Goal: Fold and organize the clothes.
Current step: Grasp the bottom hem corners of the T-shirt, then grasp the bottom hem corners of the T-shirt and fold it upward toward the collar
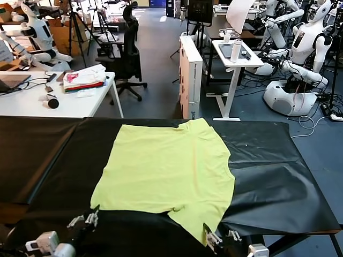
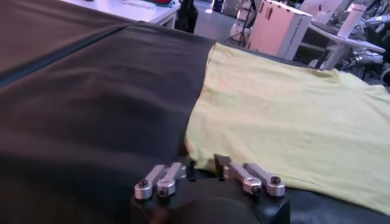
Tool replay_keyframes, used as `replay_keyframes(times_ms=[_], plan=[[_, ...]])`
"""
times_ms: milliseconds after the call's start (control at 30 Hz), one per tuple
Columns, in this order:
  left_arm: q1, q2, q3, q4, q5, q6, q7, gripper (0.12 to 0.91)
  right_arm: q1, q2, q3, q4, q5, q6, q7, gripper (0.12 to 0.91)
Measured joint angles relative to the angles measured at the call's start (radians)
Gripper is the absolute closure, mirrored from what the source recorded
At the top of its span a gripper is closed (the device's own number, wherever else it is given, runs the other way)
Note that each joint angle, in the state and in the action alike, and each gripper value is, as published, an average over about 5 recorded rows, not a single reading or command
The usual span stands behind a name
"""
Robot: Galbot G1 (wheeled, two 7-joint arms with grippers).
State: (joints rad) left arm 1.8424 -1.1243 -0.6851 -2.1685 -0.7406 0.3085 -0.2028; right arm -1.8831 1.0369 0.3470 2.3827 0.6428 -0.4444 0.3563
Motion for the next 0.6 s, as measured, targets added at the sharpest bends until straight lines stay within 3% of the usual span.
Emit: replay_keyframes(times_ms=[400, 600], plan=[[0.069, -0.002, -0.024, -0.058, 0.02, -0.01, -0.005, 0.846, -0.148, -0.031, 0.102, 0.092, 0.001, 0.02, 0.019, 0.887], [0.128, -0.008, -0.049, -0.111, 0.022, -0.013, -0.015, 0.858, -0.163, -0.034, 0.125, 0.105, 0.004, 0.034, 0.003, 0.887]])
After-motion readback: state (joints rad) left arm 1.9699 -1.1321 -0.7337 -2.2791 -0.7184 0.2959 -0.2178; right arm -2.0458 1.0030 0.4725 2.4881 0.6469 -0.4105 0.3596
